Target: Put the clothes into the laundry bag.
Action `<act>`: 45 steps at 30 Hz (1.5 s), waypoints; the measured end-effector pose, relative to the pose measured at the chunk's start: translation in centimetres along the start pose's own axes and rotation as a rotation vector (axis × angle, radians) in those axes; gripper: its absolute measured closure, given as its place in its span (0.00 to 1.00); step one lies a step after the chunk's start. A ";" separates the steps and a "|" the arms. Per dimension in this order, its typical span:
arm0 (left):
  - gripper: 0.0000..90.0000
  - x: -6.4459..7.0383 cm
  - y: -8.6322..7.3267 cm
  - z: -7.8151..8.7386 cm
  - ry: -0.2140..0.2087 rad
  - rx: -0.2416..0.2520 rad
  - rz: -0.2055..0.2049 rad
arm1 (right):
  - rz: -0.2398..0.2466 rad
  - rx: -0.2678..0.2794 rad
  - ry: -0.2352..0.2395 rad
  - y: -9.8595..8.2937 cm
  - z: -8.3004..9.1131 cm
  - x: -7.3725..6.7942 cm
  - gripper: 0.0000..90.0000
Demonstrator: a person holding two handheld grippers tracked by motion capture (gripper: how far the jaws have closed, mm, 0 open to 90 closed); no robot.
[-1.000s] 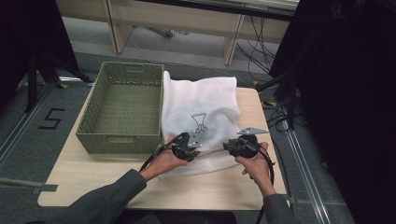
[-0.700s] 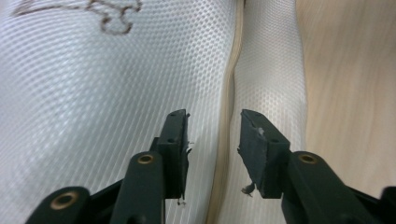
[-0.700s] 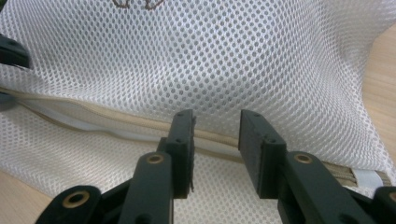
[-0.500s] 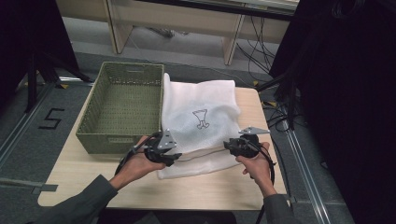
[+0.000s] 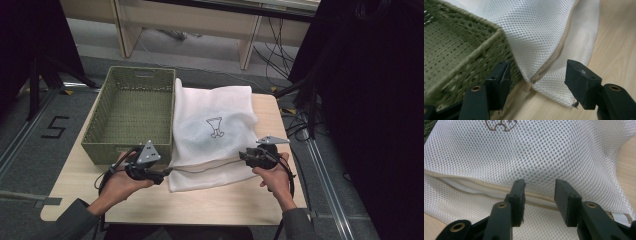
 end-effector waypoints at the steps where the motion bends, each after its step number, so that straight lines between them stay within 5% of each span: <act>1: 0.39 0.0 -0.2 0.1 0.005 0.004 0.012 | 0.023 0.021 -0.010 0.1 0.0 0.2 0.64; 9: 0.37 -0.3 -1.2 1.2 0.028 0.007 0.038 | 0.010 0.026 -0.006 -0.1 0.2 -0.1 0.53; 15: 0.35 -0.4 -1.7 1.8 0.032 0.042 0.056 | 0.056 0.036 0.016 -0.4 0.5 -0.8 0.48; 23: 0.33 -0.5 -2.4 2.3 0.033 0.039 0.061 | 0.058 0.015 0.050 -1.1 0.8 -1.3 0.46; 28: 0.32 -0.3 -2.8 2.4 0.029 0.018 0.062 | 0.026 -0.004 0.064 -1.9 1.2 -1.8 0.46; 40: 0.22 1.3 -3.7 2.7 0.023 -0.020 0.090 | 0.093 -0.039 0.115 -4.5 2.7 -2.8 0.44; 45: 0.19 1.2 -3.8 3.0 0.026 -0.029 0.109 | 0.061 -0.055 0.133 -5.6 3.7 -3.0 0.43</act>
Point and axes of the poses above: each handheld gripper's, and its own axes: z roughly backward along the jaws, y roughly out of its top, x roughly to its right, the point moved 1 cm from there along -z, roughly forward along the jaws, and after that the axes turned 14 degrees about -z, right-handed, at the moved point
